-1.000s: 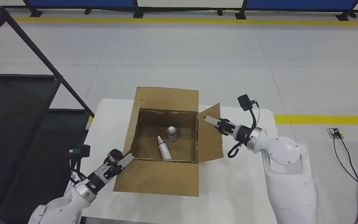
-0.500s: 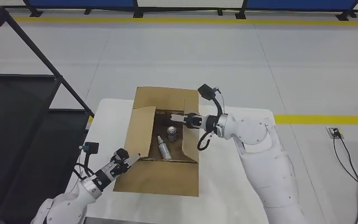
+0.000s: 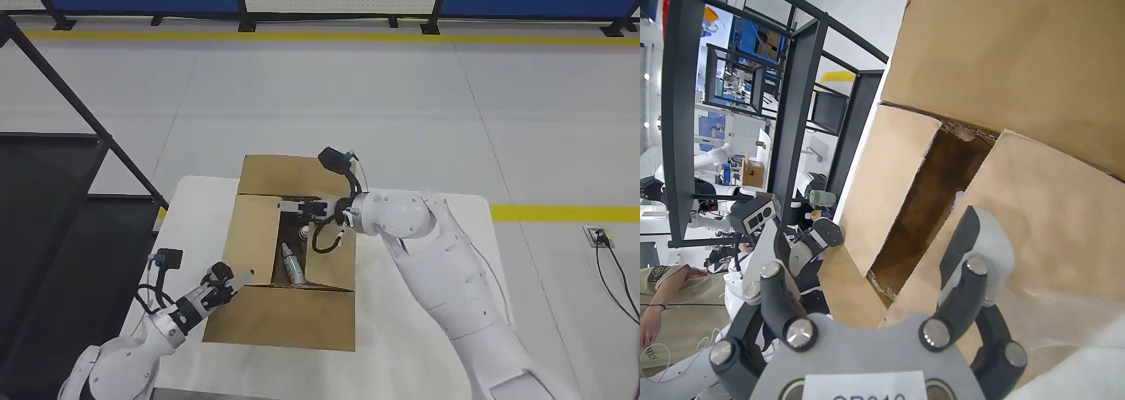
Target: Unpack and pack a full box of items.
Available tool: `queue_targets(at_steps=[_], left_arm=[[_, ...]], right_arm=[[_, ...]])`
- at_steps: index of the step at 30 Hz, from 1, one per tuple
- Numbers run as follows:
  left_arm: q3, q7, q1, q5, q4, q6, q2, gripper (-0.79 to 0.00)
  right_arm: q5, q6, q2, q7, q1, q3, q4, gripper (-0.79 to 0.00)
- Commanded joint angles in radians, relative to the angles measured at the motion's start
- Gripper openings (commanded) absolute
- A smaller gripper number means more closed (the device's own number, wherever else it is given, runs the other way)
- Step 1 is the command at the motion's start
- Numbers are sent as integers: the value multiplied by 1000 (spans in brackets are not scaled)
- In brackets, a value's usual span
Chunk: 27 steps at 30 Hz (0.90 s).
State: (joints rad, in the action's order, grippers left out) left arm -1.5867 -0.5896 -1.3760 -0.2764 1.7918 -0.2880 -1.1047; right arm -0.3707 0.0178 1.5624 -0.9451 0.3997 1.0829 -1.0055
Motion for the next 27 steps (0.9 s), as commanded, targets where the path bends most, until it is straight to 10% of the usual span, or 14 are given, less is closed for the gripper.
queue_targets(at_steps=[1, 27], left_arm=[[4, -2, 5, 0, -4, 2, 1, 0], [73, 3, 66, -42, -46, 63, 3, 0]], right_arm=[[-1, 0, 3, 13, -12, -11, 26, 0], [-61, -63, 66, 137, -135, -160, 269, 0]])
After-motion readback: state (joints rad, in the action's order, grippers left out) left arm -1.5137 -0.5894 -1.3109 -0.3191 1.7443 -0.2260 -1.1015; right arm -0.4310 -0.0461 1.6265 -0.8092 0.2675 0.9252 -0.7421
